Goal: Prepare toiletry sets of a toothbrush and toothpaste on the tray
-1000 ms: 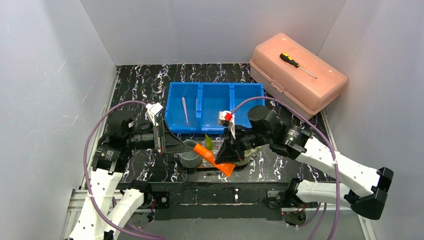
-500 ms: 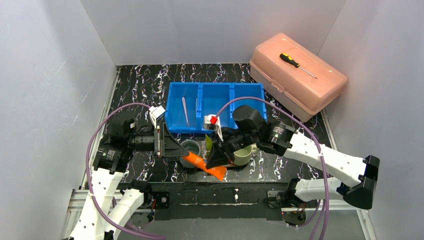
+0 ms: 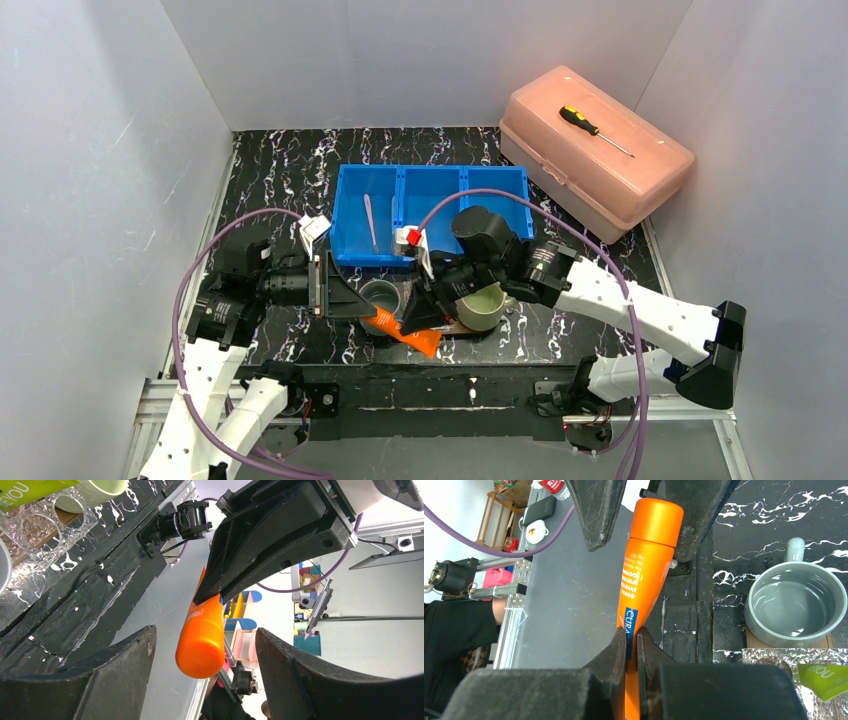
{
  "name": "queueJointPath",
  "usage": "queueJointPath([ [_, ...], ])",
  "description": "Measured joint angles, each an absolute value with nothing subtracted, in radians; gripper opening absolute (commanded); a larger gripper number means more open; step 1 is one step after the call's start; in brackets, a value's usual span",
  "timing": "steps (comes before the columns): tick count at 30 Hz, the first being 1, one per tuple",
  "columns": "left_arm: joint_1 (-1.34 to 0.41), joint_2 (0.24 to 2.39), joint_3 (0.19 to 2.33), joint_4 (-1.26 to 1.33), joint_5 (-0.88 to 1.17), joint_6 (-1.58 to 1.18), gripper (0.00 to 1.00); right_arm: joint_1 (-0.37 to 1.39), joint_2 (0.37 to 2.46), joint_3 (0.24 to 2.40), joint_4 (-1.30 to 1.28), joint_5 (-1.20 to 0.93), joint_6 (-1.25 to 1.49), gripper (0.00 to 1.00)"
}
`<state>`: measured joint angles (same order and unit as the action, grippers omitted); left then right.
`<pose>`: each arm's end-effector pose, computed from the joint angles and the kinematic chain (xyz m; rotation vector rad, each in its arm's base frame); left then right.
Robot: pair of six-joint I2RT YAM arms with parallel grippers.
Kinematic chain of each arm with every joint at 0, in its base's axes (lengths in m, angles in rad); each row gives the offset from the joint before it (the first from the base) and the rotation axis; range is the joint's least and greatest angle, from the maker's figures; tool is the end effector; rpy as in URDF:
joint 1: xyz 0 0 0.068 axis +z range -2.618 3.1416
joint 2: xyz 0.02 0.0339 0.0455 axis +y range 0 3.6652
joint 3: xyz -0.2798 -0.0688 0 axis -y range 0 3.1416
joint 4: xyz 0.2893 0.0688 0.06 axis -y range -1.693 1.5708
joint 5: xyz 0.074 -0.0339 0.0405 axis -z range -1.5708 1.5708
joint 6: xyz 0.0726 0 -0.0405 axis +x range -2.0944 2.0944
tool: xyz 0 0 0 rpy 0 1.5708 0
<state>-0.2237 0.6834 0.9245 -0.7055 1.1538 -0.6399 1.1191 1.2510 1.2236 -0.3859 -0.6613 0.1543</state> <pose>0.1433 -0.1007 0.3712 0.3708 2.1095 -1.6882 0.1097 0.3282 0.3784 -1.4252 1.6817 1.4292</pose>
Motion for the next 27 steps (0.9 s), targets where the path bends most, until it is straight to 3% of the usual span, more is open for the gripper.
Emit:
queueJointPath([
  [20, -0.241, 0.683, 0.923, -0.714, 1.159, -0.616, 0.32, 1.134, 1.301, 1.274, -0.390, -0.649, 0.154, 0.01],
  [23, -0.243, 0.680, 0.922, -0.714, 1.158, -0.613, 0.19, 1.134, 1.301, 1.275, -0.391, -0.647, 0.154, 0.01],
  [25, -0.245, 0.678, 0.922, -0.714, 1.158, -0.611, 0.02, 1.135, 1.301, 1.276, -0.392, -0.646, 0.153, 0.01],
  [27, -0.245, 0.676, 0.922, -0.714, 1.157, -0.611, 0.00, 1.135, 1.301, 1.276, -0.392, -0.645, 0.153, 0.02],
])
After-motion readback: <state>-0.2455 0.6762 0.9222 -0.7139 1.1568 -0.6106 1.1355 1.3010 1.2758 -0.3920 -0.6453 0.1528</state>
